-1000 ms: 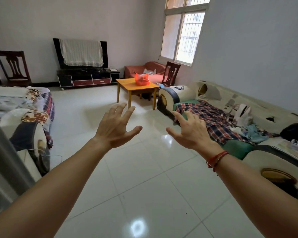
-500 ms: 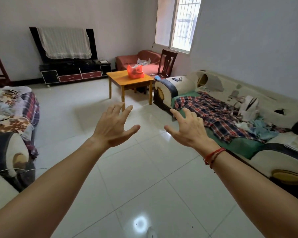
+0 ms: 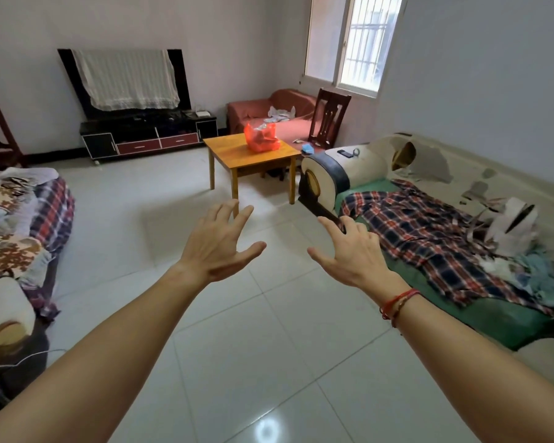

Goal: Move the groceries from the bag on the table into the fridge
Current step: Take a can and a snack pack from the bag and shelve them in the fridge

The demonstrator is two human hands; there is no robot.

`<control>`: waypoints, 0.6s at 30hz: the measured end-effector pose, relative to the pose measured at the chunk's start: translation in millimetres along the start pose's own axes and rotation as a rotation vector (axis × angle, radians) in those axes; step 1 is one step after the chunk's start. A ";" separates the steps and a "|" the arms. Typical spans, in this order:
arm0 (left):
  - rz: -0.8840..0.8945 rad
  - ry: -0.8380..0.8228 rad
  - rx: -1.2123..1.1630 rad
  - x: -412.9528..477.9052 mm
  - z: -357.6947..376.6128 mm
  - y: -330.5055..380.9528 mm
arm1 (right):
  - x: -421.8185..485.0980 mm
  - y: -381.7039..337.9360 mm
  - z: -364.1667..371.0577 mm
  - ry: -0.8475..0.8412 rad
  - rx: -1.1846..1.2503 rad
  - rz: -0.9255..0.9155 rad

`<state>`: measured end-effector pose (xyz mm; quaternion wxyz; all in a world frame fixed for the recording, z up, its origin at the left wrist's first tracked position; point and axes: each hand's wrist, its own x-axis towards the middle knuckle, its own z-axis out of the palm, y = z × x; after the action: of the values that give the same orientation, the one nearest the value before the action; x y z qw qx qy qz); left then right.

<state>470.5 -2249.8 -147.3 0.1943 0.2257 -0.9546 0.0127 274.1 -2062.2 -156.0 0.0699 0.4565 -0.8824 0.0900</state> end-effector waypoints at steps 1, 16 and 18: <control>-0.006 -0.003 -0.003 12.3 6.3 -4.2 | 14.4 3.7 4.2 -0.002 0.006 -0.005; -0.030 -0.047 -0.031 227.3 124.2 -117.1 | 264.8 29.2 87.0 -0.032 0.032 0.029; -0.027 -0.055 -0.037 261.6 135.0 -135.6 | 304.8 30.2 95.4 -0.061 0.030 0.039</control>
<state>265.1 -2498.1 -182.2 0.1720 0.2352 -0.9565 -0.0138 70.8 -2308.0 -189.2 0.0344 0.4425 -0.8915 0.0907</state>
